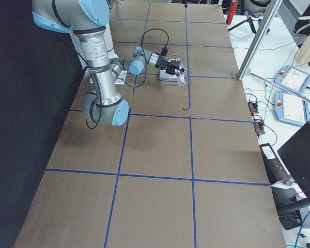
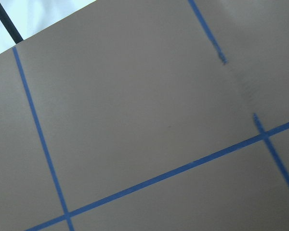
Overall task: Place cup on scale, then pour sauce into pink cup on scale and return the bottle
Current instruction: 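Lift the bottle with the right gripper and tilt its spout over the pink cup, then hold the bottle tilted over the pink cup with the right gripper to pour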
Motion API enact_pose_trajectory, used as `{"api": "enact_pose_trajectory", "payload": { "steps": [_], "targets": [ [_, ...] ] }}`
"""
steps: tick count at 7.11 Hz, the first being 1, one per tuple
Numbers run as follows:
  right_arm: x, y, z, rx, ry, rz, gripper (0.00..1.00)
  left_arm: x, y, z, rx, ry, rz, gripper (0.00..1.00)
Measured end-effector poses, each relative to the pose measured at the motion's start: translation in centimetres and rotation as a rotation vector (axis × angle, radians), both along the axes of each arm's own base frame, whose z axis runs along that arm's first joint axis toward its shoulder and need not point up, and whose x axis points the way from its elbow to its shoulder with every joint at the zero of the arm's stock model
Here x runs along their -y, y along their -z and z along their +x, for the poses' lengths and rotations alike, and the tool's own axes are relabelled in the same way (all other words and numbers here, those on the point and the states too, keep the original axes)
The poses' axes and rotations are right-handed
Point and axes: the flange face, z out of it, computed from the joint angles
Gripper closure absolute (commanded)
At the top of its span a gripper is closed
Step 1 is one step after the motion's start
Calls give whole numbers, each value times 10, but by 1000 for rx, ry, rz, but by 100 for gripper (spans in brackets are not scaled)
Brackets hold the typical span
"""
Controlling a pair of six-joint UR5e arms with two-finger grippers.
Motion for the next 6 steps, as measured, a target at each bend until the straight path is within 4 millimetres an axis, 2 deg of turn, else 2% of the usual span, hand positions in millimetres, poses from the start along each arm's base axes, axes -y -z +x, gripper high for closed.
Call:
{"api": "enact_pose_trajectory", "payload": {
  "steps": [1,2,4,6],
  "targets": [
    [5,1,-12,-108,-13,20,100,0,-6,-1,2,0,-3,0],
    [7,3,-17,-234,-13,44,100,0,-10,-1,4,0,-7,0],
    [9,8,-16,-479,2,87,100,3,-19,-2,7,2,-18,0],
    [10,14,-13,-643,11,109,100,9,-34,-3,7,8,-17,0]
  ]
}}
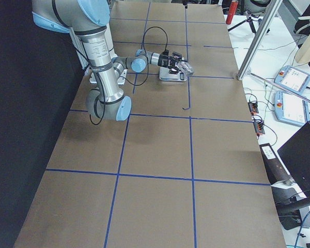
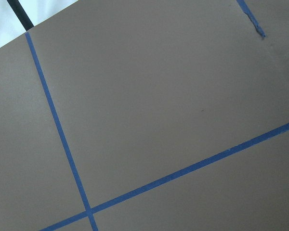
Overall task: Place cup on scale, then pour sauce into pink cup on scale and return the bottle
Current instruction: 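Hold the bottle tilted over the pink cup with the right gripper to pour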
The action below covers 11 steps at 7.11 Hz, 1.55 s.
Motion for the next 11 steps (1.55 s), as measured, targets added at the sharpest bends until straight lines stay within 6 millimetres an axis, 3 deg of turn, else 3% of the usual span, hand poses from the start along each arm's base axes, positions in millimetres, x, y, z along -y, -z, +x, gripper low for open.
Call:
{"api": "enact_pose_trajectory", "payload": {
  "steps": [2,6,9,11],
  "targets": [
    [0,8,0,-65,-1,14,100,4,-11,-2,0,5,-2,0],
    [-5,10,-3,-125,-3,35,100,5,-13,-2,-1,6,-3,0],
    [-9,7,-9,-3,5,34,100,5,-10,-5,-20,5,-6,0],
    [-11,-6,-20,113,2,26,100,4,-4,-9,-58,-2,-12,0]
  ]
}}
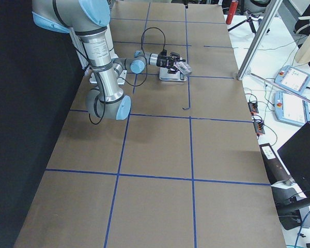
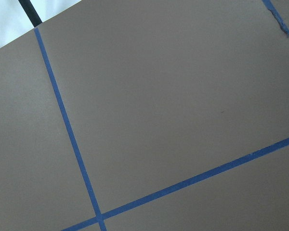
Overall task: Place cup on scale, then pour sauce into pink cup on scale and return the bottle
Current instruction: 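Hold the bottle tilted over the pink cup with the right gripper to pour, then turn the bottle upright and carry it back to its spot with the right gripper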
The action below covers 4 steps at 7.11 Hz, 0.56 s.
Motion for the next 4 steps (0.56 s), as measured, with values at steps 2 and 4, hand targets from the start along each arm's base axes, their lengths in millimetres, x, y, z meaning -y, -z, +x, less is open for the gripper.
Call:
{"api": "enact_pose_trajectory", "payload": {
  "steps": [2,4],
  "targets": [
    [-2,-2,-4,153,14,-17,100,0,5,-3,-11,3,3,0],
    [-4,2,-3,305,29,-25,100,1,6,-6,-14,7,5,0]
  ]
}}
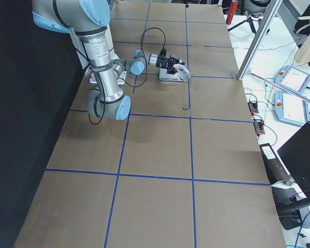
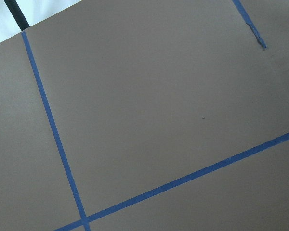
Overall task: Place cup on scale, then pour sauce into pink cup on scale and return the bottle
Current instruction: 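Turn the bottle upright and carry it back to its spot with the right gripper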
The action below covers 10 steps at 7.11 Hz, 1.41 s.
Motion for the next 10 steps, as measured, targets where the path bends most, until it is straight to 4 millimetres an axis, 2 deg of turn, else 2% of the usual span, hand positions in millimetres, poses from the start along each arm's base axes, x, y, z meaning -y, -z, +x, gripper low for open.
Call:
{"api": "enact_pose_trajectory", "payload": {
  "steps": [3,5,6,8,10],
  "targets": [
    [-1,7,4,278,9,-32,100,0,0,-1,0,1,0,0],
    [-1,16,22,572,8,-74,100,1,1,-1,0,2,2,0],
    [3,14,38,718,-7,-113,100,1,3,-1,-1,3,4,0],
    [9,-3,66,1111,-103,-226,100,2,6,-1,-3,4,9,0],
    [2,-39,111,1338,-198,-286,100,1,8,-1,-4,5,13,0]
  ]
}}
